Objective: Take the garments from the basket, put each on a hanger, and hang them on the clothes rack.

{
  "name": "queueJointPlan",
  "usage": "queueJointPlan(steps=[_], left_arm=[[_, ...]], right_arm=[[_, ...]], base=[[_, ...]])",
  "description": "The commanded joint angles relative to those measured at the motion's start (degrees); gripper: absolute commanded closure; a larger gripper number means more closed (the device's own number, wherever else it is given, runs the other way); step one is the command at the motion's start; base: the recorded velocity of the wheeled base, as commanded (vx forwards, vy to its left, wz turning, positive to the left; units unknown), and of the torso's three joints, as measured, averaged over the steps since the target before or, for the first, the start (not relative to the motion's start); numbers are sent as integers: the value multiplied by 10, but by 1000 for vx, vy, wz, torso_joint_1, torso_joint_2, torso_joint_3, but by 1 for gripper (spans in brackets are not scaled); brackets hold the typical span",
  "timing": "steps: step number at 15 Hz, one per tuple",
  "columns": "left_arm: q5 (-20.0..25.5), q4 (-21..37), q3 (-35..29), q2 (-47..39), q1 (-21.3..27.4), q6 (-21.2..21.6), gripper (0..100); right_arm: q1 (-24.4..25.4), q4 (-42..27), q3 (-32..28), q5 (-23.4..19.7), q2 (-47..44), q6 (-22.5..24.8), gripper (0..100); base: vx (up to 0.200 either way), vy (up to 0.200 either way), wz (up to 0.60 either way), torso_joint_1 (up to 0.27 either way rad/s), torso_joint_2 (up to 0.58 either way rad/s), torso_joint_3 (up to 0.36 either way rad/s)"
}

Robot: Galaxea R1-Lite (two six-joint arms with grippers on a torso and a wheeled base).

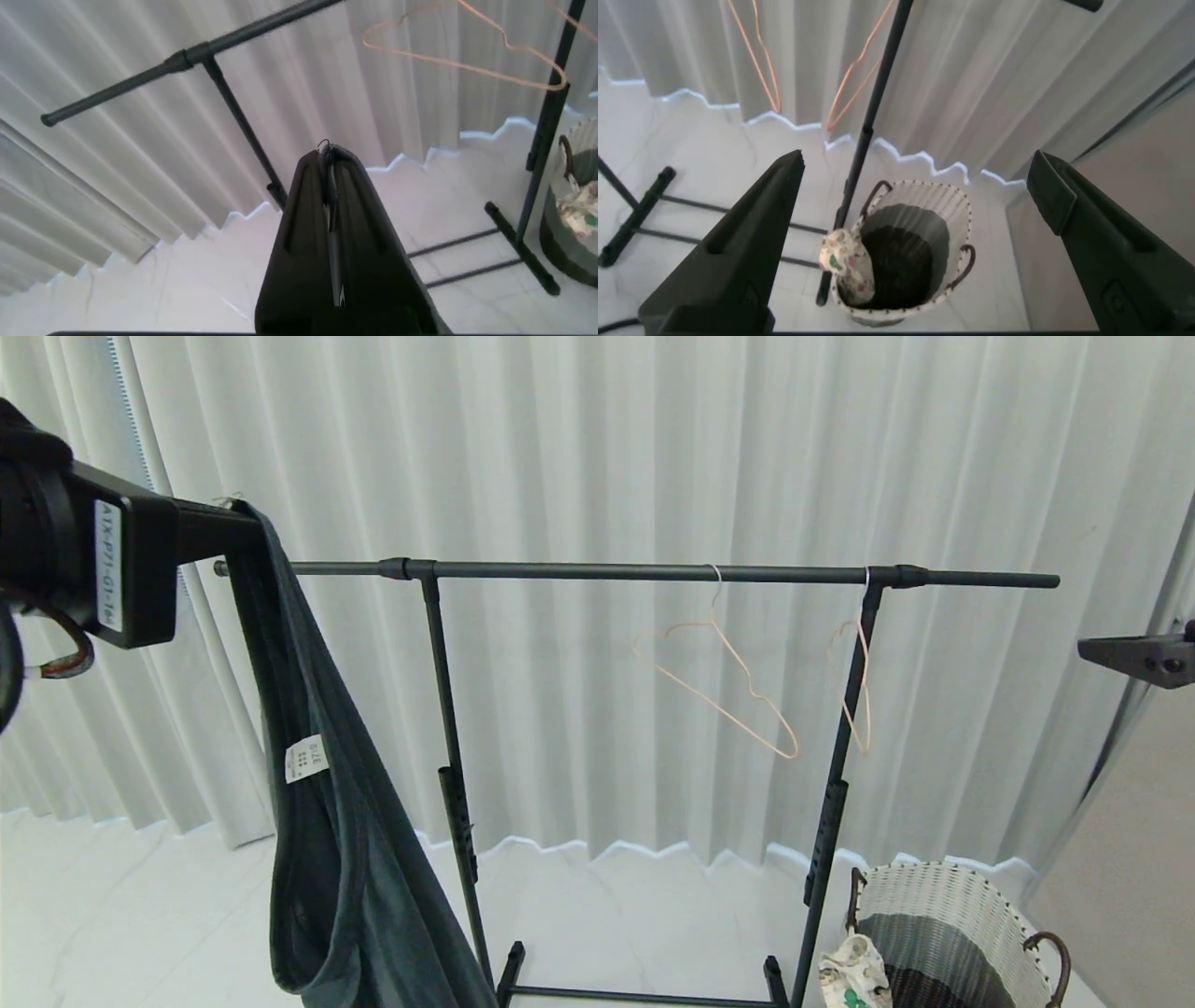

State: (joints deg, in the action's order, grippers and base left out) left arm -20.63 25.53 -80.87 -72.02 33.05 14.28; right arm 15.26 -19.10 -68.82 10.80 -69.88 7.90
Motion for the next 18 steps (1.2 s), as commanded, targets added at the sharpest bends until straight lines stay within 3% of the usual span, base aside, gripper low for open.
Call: queueJointPlan(steps=[1,4,9,13,18], left_arm=[[0,0,0,-2,1,0,100],[1,0,0,-3,2,0,100],[1,0,1,-3,3,0,100],[1,0,8,-3,3,-1,100],[1,0,21,-2,4,-1,100]], right_arm=[[0,9,16,0,-8,-1,0],[-8,42,32,1,-31,-8,0],[-8,46,33,6,-96,-83,0],[0,47,33,41,-161,-113,0],[40,44,33,101,-237,-219,0]], base=[[200,0,0,-2,-22,2],[200,0,0,12,4,-2],[200,0,0,1,2,2],[200,0,0,-1,5,-2],[0,0,0,0,0,0]])
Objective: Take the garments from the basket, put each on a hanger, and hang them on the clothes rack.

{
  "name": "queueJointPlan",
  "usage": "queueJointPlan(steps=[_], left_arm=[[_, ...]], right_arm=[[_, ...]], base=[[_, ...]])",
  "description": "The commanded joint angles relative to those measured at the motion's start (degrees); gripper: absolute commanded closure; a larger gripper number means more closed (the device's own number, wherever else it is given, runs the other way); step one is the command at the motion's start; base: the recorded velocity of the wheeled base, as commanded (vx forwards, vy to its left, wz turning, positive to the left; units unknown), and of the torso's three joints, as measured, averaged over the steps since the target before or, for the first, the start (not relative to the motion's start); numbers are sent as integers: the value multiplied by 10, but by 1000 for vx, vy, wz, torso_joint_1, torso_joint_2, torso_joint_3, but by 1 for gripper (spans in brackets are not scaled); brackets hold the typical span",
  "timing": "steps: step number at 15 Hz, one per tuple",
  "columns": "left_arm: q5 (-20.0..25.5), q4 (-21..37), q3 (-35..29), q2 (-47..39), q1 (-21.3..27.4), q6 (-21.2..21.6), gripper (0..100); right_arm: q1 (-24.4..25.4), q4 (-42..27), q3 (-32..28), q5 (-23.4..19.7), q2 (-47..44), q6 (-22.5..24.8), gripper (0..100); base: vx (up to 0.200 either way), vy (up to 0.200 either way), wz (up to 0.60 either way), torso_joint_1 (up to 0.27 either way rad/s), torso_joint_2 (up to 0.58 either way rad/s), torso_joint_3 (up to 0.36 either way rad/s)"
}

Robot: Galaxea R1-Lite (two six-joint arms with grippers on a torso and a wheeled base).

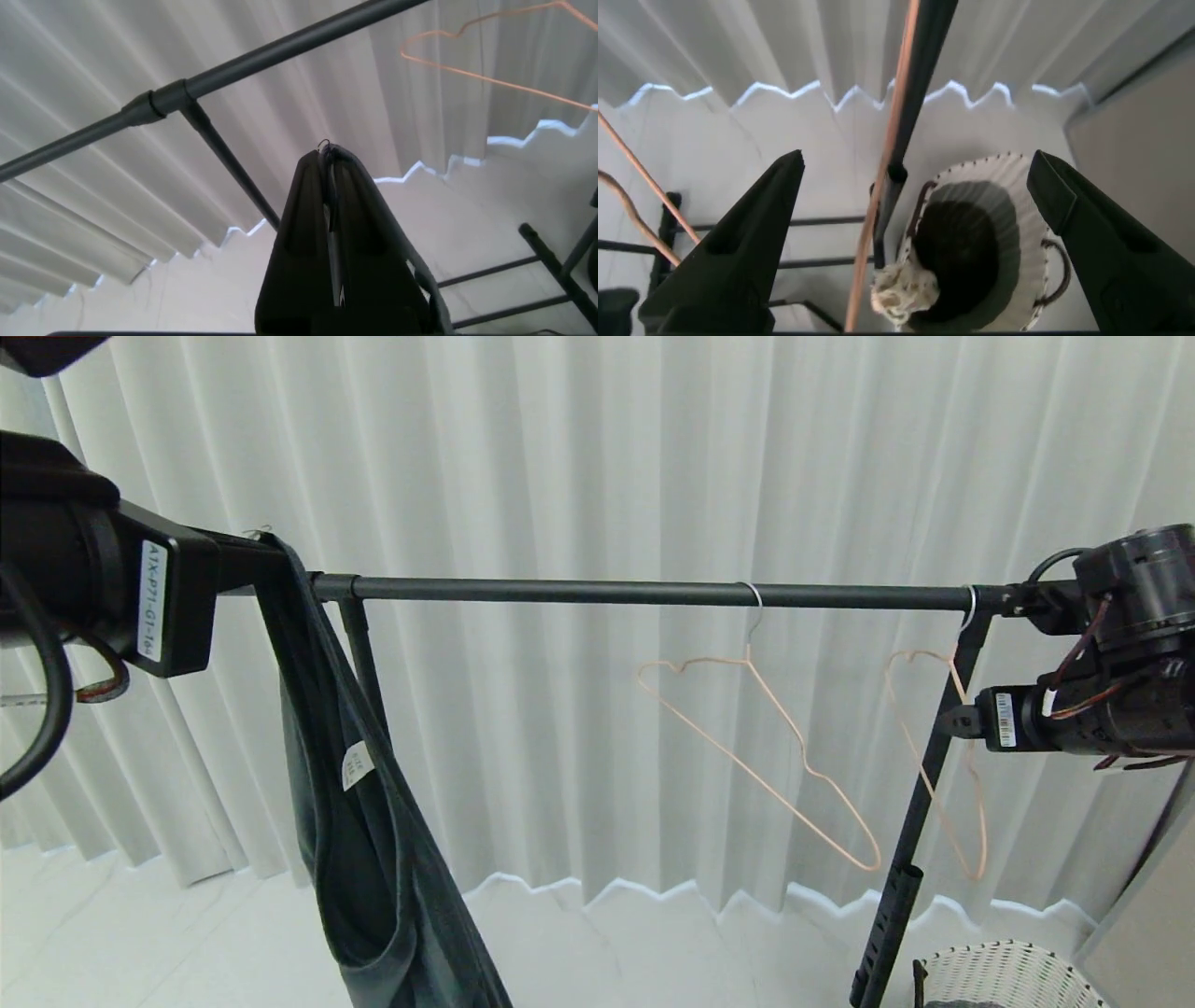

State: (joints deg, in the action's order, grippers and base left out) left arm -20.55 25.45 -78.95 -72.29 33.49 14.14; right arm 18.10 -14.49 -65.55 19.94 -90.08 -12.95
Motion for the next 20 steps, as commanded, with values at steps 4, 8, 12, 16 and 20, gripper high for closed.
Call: queueJointPlan(steps=[4,8,12,16,20], left_arm=[[0,0,2,0,0,0,100],[0,0,4,-1,0,0,100],[0,0,5,0,0,0,100],[0,0,5,0,0,0,100],[0,0,5,2,0,0,100]], right_arm=[[14,-4,-1,28,-75,-64,0],[13,-3,-5,31,-92,-81,0],[12,-3,-5,31,-96,-81,100],[11,-3,-5,32,-96,-81,100],[12,-3,-5,34,-90,-81,100]], base=[[0,0,0,0,0,0],[0,0,0,0,0,0],[0,0,0,0,0,0],[0,0,0,0,0,0],[0,0,0,0,0,0]])
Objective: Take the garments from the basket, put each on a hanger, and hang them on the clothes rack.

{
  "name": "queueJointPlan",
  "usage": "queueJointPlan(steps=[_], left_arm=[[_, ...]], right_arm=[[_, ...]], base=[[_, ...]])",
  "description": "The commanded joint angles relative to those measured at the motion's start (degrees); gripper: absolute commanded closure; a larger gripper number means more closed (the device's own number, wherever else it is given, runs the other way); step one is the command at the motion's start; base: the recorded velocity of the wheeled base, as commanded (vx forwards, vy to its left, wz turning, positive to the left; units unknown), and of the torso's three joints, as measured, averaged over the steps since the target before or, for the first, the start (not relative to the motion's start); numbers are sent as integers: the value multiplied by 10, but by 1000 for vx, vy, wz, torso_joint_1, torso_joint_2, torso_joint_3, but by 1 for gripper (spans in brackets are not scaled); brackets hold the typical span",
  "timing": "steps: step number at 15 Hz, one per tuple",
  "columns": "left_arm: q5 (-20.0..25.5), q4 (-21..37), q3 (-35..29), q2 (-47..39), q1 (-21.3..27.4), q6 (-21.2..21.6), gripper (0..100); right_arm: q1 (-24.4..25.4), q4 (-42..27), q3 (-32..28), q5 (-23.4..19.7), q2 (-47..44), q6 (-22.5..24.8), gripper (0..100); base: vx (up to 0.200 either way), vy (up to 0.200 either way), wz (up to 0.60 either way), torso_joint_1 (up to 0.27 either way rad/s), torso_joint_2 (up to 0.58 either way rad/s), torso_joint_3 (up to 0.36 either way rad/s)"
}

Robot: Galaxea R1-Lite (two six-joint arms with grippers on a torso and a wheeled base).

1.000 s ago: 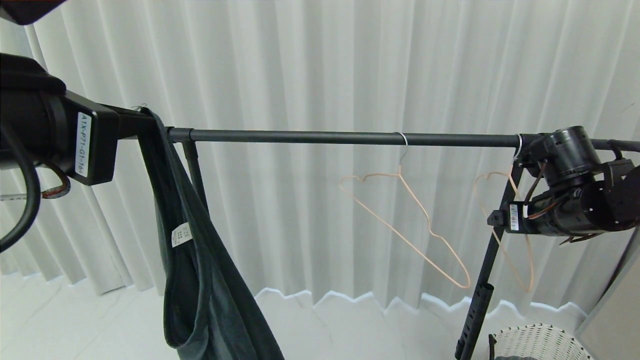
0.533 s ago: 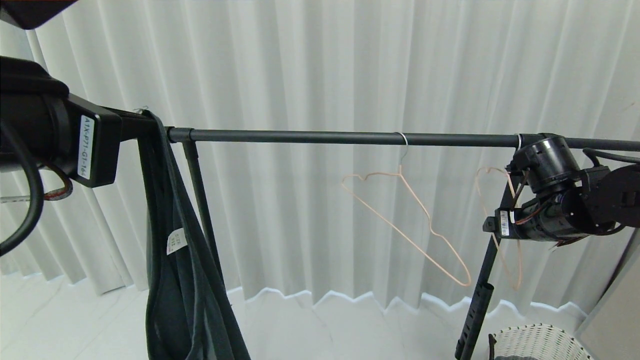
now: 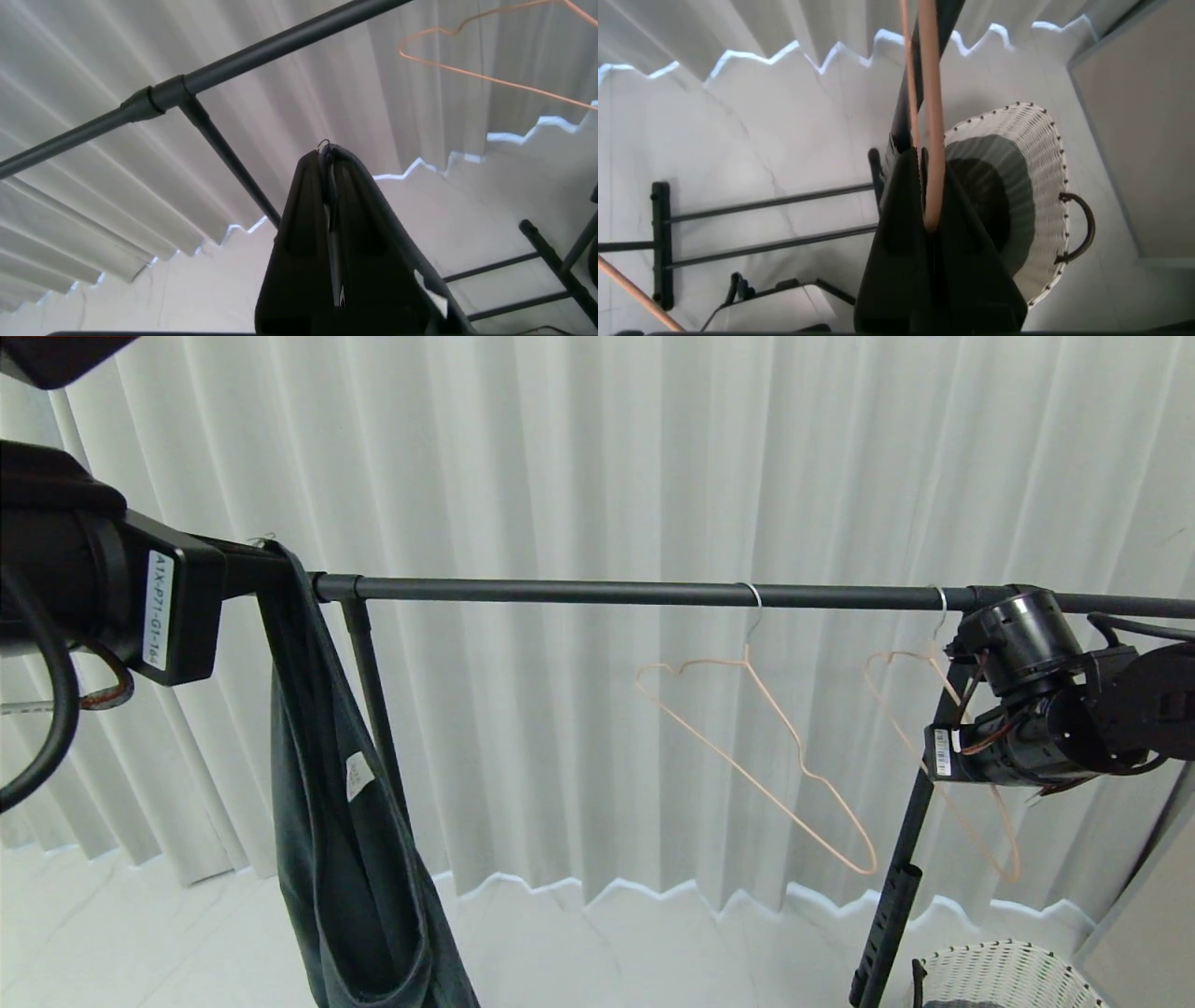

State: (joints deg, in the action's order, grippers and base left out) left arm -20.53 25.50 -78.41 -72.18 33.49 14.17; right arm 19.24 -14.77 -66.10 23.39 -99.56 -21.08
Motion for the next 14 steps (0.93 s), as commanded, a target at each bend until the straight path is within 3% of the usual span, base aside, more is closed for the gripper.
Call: queueJointPlan(steps=[1,11,14], left_arm=[[0,0,0,0,0,0,100],[0,0,0,3,0,0,100],[0,0,0,4,-2,1,100]], right_arm=[[1,0,0,3,9,0,100],[27,3,4,-1,93,4,100],[41,-19,10,-45,140,11,100]], base=[[0,0,0,0,0,0],[0,0,0,0,0,0],[0,0,0,0,0,0]])
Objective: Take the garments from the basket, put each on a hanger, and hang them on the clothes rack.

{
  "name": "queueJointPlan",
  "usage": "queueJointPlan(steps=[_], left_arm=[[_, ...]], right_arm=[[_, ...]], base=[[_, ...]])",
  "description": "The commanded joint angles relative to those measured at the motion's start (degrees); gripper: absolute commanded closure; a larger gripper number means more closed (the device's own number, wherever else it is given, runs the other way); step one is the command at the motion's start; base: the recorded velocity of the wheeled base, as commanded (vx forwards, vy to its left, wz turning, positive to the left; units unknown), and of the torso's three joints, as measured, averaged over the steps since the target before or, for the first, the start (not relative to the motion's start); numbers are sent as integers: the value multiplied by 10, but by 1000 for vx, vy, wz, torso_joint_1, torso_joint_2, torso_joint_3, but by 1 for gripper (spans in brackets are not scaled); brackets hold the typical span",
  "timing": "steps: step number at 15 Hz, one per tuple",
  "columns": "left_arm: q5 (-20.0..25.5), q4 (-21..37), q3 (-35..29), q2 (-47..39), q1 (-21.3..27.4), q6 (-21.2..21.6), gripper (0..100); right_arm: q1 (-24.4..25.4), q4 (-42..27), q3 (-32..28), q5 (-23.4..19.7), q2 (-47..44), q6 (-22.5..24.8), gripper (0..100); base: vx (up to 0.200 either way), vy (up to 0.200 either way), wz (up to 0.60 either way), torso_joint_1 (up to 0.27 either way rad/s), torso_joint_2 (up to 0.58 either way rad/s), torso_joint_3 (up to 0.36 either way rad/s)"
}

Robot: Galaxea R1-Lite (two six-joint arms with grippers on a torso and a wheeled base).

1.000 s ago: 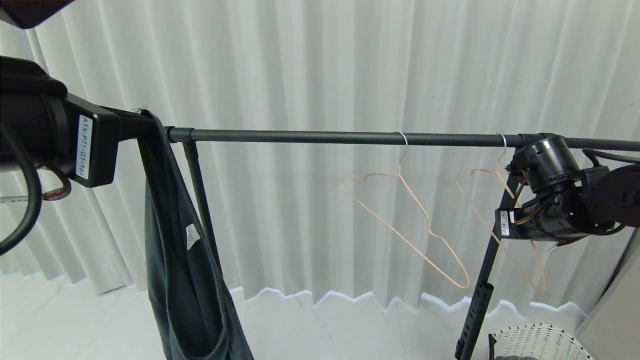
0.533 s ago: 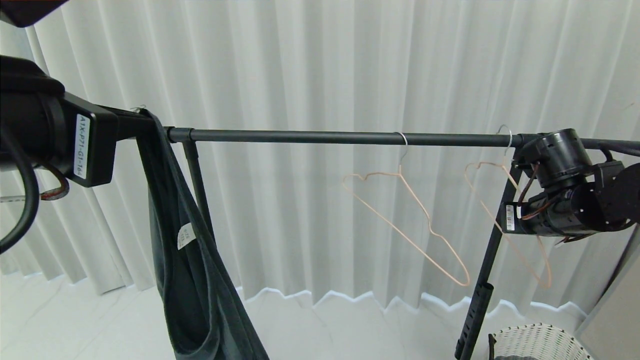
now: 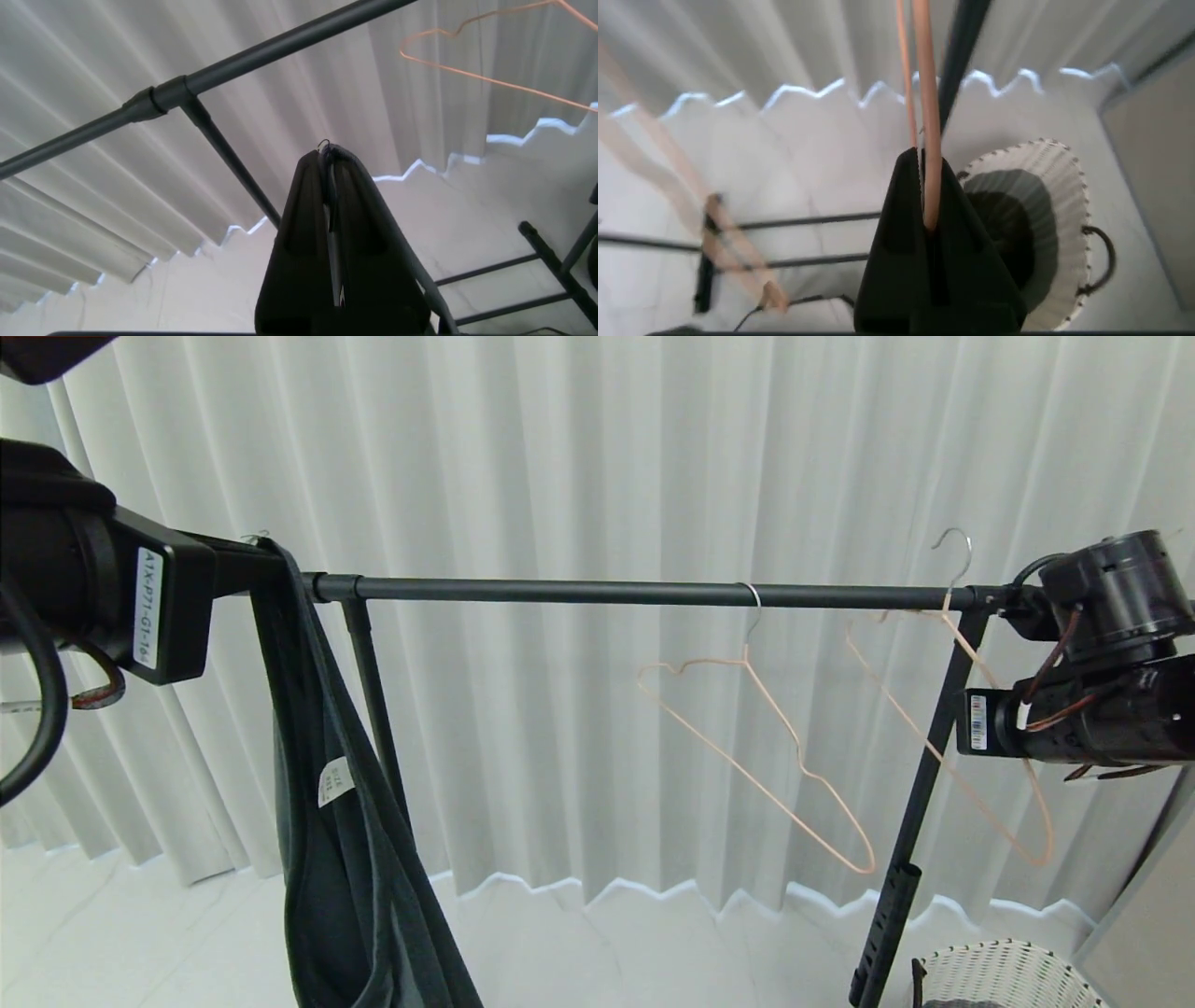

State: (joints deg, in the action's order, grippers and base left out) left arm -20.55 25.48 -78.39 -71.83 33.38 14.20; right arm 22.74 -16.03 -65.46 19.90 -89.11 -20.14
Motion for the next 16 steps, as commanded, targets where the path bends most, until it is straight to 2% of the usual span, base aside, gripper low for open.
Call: queueJointPlan(steps=[1,3,6,8,15,16], left_arm=[[-1,0,0,0,-2,0,100],[-1,0,0,0,-2,0,100],[-3,0,0,0,-2,0,100],[-13,0,0,-1,-2,0,100],[-14,0,0,-1,-2,0,100],[-14,0,0,-1,-2,0,100]], right_arm=[[6,-37,7,-29,60,12,100],[6,-74,9,-63,98,20,100],[6,-116,10,-73,131,21,100],[6,-132,24,-87,155,21,100],[6,-155,63,-188,245,59,100],[6,-155,65,-217,259,62,100]], base=[[0,0,0,0,0,0],[0,0,0,0,0,0],[0,0,0,0,0,0],[-200,0,0,5,2,0],[-200,0,0,0,3,6],[-200,0,0,2,7,2]])
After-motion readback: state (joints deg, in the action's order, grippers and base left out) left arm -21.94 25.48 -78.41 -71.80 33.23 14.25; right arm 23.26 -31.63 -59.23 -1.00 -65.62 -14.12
